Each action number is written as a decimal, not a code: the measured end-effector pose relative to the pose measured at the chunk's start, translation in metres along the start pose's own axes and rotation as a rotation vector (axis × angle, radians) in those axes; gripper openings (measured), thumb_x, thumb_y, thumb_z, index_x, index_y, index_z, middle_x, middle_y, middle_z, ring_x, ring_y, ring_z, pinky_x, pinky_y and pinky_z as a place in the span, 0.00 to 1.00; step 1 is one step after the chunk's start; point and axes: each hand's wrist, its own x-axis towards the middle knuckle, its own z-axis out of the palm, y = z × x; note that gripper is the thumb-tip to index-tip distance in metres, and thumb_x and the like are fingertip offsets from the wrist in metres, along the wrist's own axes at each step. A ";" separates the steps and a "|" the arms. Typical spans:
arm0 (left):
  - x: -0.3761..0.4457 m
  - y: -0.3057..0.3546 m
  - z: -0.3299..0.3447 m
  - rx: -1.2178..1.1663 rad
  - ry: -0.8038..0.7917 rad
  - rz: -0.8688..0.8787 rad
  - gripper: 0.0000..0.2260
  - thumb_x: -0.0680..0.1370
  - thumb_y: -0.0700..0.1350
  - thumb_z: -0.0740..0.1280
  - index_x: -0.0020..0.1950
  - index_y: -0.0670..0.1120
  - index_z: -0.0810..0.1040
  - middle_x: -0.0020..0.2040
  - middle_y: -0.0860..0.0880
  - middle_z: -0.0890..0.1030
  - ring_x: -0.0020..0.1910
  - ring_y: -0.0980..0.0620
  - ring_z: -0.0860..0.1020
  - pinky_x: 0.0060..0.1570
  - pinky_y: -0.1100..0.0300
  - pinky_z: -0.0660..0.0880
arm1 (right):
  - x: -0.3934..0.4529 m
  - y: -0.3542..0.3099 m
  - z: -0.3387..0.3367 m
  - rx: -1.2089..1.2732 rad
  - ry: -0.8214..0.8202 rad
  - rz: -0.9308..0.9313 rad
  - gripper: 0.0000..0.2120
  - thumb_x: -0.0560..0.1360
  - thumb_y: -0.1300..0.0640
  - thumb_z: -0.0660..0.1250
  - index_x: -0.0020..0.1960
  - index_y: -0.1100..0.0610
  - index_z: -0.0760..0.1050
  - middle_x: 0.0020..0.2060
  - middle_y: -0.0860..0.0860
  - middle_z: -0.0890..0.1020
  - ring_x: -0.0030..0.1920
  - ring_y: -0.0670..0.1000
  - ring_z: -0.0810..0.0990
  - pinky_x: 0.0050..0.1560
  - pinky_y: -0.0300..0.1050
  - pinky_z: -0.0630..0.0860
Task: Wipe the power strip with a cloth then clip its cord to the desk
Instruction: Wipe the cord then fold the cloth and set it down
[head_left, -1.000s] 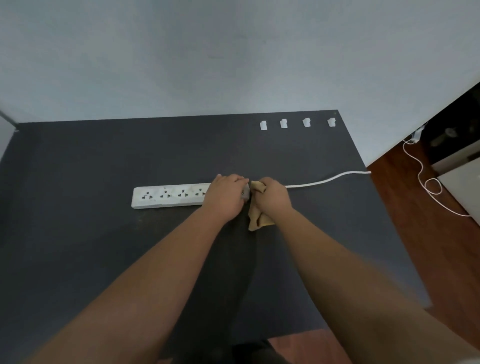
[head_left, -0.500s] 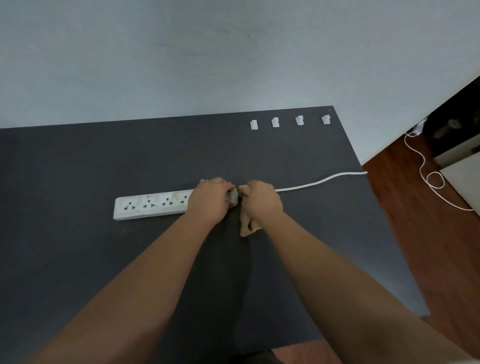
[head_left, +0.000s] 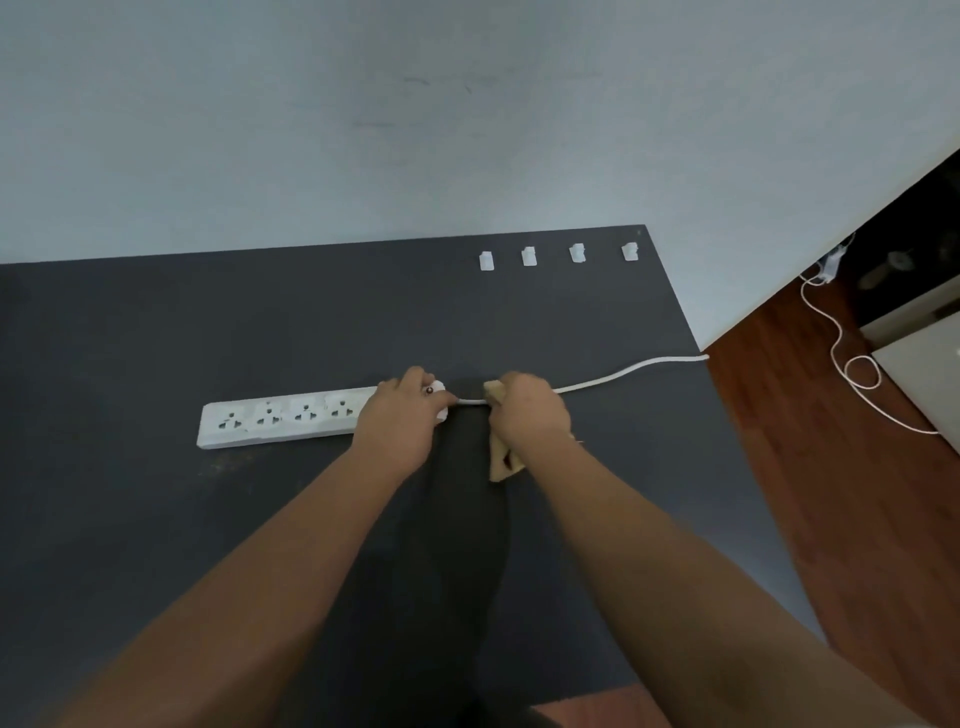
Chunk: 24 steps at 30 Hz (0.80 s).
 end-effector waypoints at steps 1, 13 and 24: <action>-0.001 0.001 0.000 0.013 0.005 0.003 0.20 0.76 0.41 0.64 0.66 0.58 0.73 0.67 0.48 0.69 0.57 0.44 0.74 0.57 0.53 0.71 | 0.003 0.016 -0.010 -0.023 0.019 0.037 0.10 0.72 0.59 0.63 0.52 0.58 0.75 0.52 0.57 0.79 0.53 0.60 0.79 0.49 0.49 0.75; 0.000 0.004 0.009 0.046 0.069 0.025 0.21 0.70 0.37 0.69 0.60 0.54 0.79 0.60 0.44 0.75 0.49 0.42 0.78 0.48 0.52 0.76 | 0.014 0.053 -0.025 -0.023 0.054 0.082 0.11 0.72 0.62 0.63 0.55 0.59 0.74 0.55 0.57 0.76 0.55 0.60 0.78 0.51 0.50 0.74; 0.007 0.001 0.012 0.066 0.010 0.027 0.21 0.75 0.39 0.65 0.65 0.57 0.74 0.65 0.48 0.69 0.54 0.44 0.72 0.50 0.53 0.76 | 0.041 0.128 -0.066 0.061 0.181 0.321 0.09 0.73 0.62 0.64 0.53 0.58 0.75 0.50 0.56 0.78 0.49 0.60 0.80 0.50 0.58 0.80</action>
